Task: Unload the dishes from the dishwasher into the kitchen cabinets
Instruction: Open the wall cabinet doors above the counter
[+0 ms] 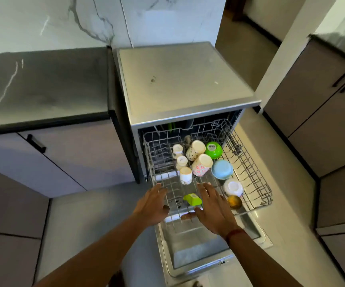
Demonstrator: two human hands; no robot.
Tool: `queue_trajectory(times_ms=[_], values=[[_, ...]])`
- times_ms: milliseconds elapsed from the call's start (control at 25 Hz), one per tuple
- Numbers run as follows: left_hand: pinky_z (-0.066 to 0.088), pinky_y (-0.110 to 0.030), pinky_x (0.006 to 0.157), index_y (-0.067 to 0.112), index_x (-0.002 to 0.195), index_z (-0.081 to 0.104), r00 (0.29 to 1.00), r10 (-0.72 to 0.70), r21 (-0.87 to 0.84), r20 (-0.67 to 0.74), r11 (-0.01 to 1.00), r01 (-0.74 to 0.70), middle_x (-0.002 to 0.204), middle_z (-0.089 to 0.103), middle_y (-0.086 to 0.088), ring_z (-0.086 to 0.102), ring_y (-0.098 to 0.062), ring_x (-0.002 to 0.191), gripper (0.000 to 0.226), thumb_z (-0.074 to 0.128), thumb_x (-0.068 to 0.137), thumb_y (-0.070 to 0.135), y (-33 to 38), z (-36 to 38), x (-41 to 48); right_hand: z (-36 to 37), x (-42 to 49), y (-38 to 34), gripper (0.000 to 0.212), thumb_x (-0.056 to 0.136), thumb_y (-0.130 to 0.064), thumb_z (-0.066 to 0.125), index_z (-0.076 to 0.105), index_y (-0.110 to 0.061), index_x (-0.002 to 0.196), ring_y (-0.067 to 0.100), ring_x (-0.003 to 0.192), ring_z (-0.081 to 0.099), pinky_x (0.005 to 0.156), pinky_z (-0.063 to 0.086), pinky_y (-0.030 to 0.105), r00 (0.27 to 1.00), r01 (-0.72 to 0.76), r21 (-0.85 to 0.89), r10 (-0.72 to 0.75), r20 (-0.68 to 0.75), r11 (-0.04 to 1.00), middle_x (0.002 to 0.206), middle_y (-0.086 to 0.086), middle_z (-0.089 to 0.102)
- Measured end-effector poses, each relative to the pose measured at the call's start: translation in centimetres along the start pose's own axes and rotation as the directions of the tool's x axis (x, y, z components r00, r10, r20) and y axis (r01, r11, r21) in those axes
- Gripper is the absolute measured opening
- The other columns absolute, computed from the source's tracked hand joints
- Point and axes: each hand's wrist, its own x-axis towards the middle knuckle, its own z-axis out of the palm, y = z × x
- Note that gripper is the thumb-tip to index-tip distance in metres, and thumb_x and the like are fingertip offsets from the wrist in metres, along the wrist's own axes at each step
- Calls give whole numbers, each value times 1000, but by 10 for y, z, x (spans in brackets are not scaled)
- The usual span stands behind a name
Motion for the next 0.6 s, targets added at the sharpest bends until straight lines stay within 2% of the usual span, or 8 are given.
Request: queue_trajectory(times_ms=[200, 280, 360, 520, 600], values=[[37, -38, 108, 11, 144, 40, 972, 114, -9, -203, 993, -119, 153, 32, -13, 35, -33, 138, 64, 57, 83, 24, -54, -112, -31, -41, 45, -108, 73, 82, -39, 62, 35, -14, 145, 32, 133, 44, 98, 47, 44, 983, 117, -97, -130, -130, 988, 147, 13, 41], [35, -40, 110, 10, 144, 40, 946, 127, 0, -298, 991, -133, 154, 28, -17, 33, -35, 139, 63, 57, 85, 27, -82, -165, -40, -60, 76, -159, 70, 88, -43, 48, 29, -15, 150, 30, 143, 30, 108, 39, 46, 971, 191, -85, -201, -126, 978, 155, 12, 30], [32, -40, 112, 12, 145, 38, 919, 115, 12, -378, 993, -120, 155, 27, -16, 31, -34, 141, 64, 57, 86, 27, -111, -221, -47, -81, 108, -211, 67, 89, -43, 44, 30, -16, 149, 28, 145, 24, 112, 33, 47, 940, 247, -89, -261, -219, 965, 156, 10, 29], [37, -40, 111, 16, 141, 44, 778, 99, 32, -621, 994, -101, 152, 35, -12, 35, -28, 139, 61, 60, 83, 23, -149, -332, -73, -130, 152, -317, 68, 88, -37, 53, 29, -18, 149, 26, 144, 27, 112, 32, 44, 856, 352, -95, -361, -371, 931, 155, 9, 29], [41, -41, 107, 18, 140, 46, 729, 69, 30, -681, 997, -67, 150, 39, -10, 38, -27, 137, 59, 61, 83, 24, -154, -379, -86, -156, 167, -356, 71, 86, -35, 58, 29, -18, 148, 27, 143, 28, 110, 33, 45, 803, 418, -125, -430, -411, 900, 155, 10, 29]])
